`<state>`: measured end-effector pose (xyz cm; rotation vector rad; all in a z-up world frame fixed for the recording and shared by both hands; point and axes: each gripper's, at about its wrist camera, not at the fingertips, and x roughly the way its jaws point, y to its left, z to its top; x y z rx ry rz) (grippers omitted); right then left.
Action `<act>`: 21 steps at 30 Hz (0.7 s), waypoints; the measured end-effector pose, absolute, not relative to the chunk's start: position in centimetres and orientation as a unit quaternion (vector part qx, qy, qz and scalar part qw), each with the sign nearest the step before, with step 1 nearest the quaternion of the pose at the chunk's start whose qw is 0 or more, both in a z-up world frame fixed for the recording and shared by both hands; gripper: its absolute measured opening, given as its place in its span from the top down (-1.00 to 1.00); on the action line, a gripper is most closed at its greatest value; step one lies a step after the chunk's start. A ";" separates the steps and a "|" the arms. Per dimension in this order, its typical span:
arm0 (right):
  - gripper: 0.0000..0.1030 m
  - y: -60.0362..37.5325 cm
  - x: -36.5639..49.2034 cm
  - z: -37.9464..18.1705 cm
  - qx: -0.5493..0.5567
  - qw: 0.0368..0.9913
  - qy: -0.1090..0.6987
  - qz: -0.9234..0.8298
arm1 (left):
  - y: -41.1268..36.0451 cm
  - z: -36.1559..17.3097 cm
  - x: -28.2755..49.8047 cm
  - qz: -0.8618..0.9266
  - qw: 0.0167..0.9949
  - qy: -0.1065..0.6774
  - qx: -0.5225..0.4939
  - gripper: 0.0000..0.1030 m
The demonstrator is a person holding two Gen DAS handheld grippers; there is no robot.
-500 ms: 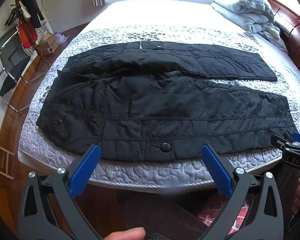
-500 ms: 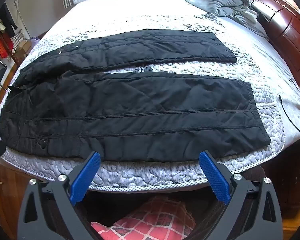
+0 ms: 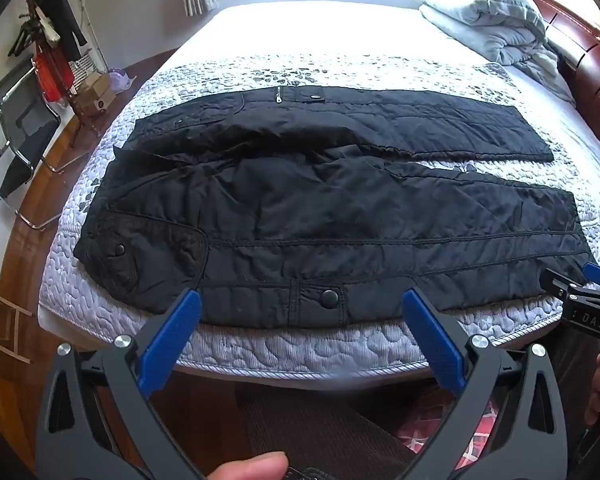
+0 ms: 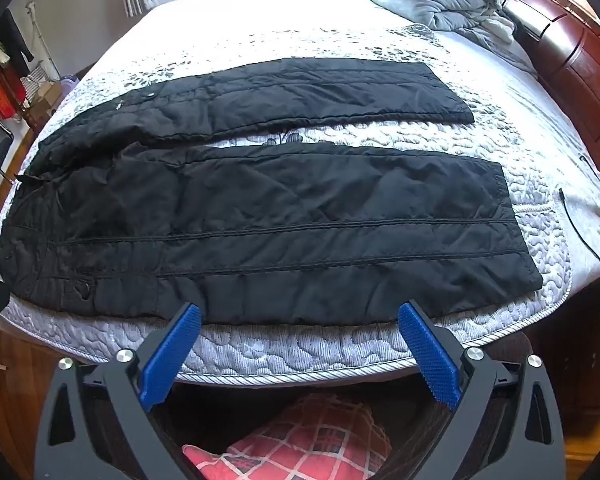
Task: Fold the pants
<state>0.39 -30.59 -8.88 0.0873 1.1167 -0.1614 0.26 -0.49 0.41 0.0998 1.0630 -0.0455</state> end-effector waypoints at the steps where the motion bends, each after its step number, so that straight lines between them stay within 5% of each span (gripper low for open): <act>1: -0.93 -30.6 0.4 -9.0 0.041 0.844 0.529 -0.076 | -0.6 0.4 0.3 -0.022 0.861 0.506 0.048 -0.95; 21: -0.93 -31.1 0.8 -9.4 0.044 0.844 0.528 -0.078 | -0.9 0.6 0.5 -0.023 0.861 0.505 0.052 -0.95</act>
